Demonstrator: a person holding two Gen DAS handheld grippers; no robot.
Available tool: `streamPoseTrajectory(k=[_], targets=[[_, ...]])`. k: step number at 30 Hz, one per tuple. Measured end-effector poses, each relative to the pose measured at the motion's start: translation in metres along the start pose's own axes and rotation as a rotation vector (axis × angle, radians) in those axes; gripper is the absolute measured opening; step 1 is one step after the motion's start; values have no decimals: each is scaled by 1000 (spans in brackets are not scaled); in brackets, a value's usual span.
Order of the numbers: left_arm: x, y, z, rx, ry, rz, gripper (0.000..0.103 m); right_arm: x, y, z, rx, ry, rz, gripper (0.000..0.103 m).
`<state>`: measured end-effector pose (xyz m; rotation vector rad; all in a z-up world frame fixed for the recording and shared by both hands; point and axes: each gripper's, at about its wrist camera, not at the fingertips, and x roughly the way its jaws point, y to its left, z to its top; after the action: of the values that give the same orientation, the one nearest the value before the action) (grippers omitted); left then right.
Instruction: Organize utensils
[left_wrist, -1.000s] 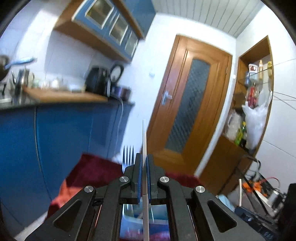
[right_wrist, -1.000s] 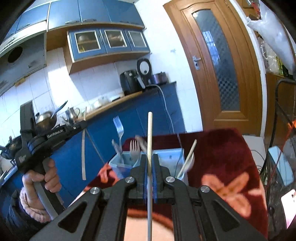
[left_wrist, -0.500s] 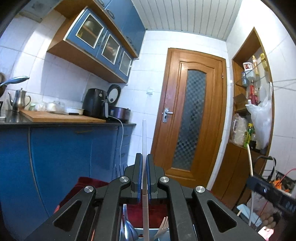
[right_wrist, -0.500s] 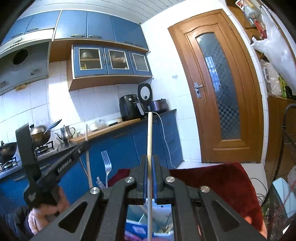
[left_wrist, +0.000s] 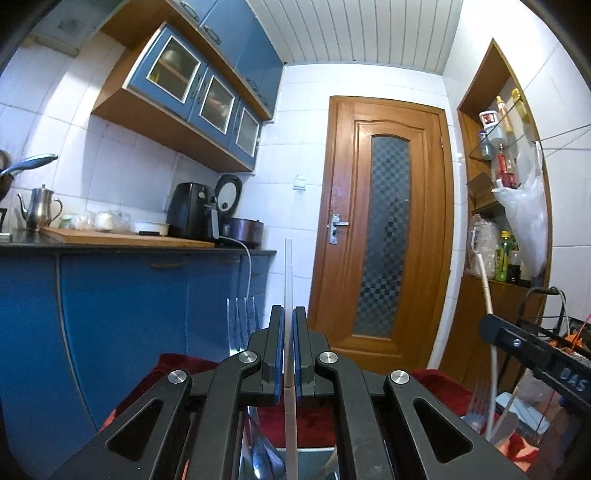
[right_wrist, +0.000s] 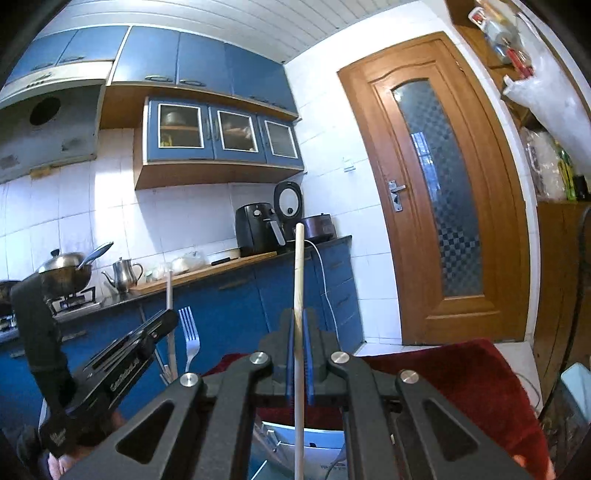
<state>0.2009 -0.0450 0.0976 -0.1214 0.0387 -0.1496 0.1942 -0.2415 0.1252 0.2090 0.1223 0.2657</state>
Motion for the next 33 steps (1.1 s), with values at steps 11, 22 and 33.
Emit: streamPoseTrajectory(k=[11, 22, 33], targets=[[-5, -10, -13, 56, 2, -10, 4, 13, 14, -18, -130, -21, -58, 6], [-15, -11, -21, 75, 82, -24, 8, 0, 13, -27, -110, 114, -36, 10], [-51, -3, 4, 70, 116, -13, 10, -41, 23, 1, -52, 77, -24, 24]])
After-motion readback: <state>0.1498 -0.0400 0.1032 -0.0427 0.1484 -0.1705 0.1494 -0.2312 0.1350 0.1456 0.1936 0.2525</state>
